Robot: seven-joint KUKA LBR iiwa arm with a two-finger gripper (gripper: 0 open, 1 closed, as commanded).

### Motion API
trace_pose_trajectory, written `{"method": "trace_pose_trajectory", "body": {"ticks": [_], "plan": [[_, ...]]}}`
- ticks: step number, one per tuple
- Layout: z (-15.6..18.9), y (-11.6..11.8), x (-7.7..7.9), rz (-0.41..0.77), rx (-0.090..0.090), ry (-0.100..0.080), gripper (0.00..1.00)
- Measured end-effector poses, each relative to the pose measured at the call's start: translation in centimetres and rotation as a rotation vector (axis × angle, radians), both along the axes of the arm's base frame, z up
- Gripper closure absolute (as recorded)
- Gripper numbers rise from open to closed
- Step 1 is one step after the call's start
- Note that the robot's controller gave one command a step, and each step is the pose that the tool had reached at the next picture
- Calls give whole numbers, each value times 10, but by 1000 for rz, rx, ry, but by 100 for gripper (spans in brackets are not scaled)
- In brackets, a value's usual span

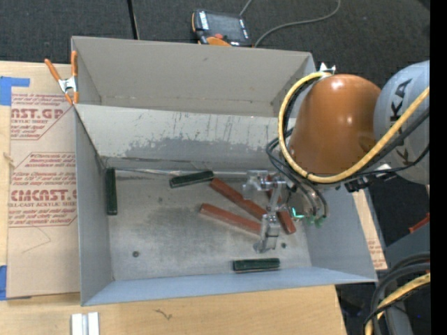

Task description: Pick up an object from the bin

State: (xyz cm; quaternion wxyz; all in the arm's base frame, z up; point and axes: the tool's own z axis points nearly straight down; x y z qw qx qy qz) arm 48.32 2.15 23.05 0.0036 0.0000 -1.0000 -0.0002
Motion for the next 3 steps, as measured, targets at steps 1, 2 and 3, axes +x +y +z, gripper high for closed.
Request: {"method": "trace_pose_trajectory", "body": {"ticks": [1,2,3], "plan": [[-162,-55,36,51,0,-18,0],[-159,-54,35,52,1,-13,100],[-25,-51,39,63,-1,-16,100]]}}
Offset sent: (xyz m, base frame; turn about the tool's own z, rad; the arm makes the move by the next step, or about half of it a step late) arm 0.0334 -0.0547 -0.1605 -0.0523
